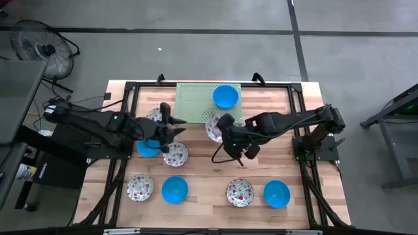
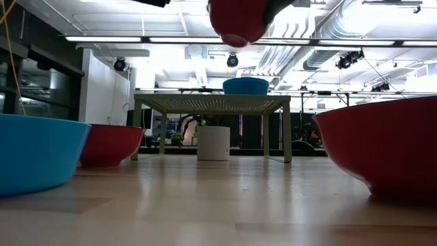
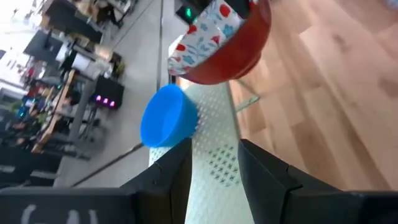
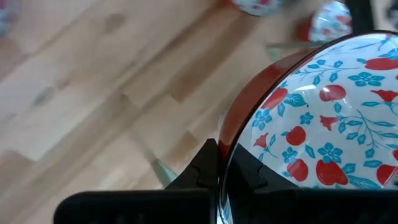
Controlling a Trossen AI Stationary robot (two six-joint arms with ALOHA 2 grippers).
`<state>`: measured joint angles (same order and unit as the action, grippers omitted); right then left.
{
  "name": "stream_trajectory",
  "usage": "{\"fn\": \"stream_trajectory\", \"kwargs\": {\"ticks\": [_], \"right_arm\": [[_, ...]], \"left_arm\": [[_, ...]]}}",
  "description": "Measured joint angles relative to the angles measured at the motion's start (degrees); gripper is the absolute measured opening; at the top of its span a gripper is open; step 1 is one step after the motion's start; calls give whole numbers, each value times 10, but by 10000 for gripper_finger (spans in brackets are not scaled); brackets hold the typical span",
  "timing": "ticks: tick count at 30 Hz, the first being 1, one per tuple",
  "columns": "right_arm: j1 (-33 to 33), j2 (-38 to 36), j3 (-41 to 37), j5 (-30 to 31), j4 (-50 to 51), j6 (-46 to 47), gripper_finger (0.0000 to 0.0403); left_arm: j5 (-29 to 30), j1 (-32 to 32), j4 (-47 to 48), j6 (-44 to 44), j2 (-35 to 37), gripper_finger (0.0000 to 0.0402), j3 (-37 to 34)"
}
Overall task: Pick & Place Mini bowls
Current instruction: Put the red patterned bowl on the shelf
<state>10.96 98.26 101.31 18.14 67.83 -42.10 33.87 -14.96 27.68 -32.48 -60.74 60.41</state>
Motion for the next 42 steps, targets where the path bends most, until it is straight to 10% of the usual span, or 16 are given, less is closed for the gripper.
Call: {"fn": "stream_trajectory", "kwargs": {"ticks": [13,23,42], "right_arm": [[-73,49,33,-40,-64,60,0],[-136,235,332,-83,56,91,0],[-177,242,261,-131,-65,63,0]], "left_arm": [[63,0,125,57,100,127,8],[85,-1,214,128,207,127,-50],[87,-1,188,167,383,127,-183]]}}
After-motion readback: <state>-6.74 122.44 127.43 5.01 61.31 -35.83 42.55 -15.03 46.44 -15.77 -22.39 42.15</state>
